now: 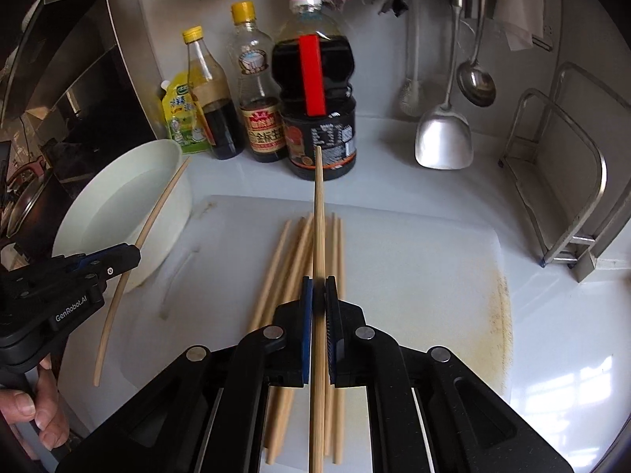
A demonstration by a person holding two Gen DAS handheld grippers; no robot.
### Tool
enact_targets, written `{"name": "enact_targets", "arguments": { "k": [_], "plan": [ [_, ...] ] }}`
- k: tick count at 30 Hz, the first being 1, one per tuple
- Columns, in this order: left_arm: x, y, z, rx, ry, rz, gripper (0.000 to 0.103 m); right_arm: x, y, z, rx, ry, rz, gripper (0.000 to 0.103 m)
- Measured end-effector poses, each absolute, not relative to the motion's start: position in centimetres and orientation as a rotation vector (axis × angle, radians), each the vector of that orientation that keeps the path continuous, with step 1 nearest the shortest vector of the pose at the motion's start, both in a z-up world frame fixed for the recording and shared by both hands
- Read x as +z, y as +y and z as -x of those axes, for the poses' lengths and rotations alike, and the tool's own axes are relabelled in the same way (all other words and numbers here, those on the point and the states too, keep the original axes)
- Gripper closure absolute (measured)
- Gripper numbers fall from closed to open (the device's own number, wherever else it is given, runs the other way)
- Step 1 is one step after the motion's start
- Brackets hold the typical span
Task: Organize utensils
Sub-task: 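Carry both chopsticks into the water bowl and open both tools to release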
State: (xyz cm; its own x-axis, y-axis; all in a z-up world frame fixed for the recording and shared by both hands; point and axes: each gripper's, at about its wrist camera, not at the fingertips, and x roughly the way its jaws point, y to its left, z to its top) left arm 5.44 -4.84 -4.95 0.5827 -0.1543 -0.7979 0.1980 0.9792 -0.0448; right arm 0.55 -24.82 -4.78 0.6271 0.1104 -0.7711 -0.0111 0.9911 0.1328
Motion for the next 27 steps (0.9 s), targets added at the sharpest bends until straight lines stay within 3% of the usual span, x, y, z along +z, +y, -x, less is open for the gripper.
{"name": "enact_targets", "arguments": {
  "k": [12, 27],
  "plan": [
    [-1.8, 8.7, -10.0, -0.026, 0.877, -0.047, 0.095, -1.8, -9.4, -9.0, 0.297, 0.836, -0.102, 0.097],
    [-7.8, 14.3, -17.7, -0.078, 1.026, -0.05, 0.095, -8.6, -1.3, -17.5, 0.278, 1.048, -0.136, 0.097]
  ]
}}
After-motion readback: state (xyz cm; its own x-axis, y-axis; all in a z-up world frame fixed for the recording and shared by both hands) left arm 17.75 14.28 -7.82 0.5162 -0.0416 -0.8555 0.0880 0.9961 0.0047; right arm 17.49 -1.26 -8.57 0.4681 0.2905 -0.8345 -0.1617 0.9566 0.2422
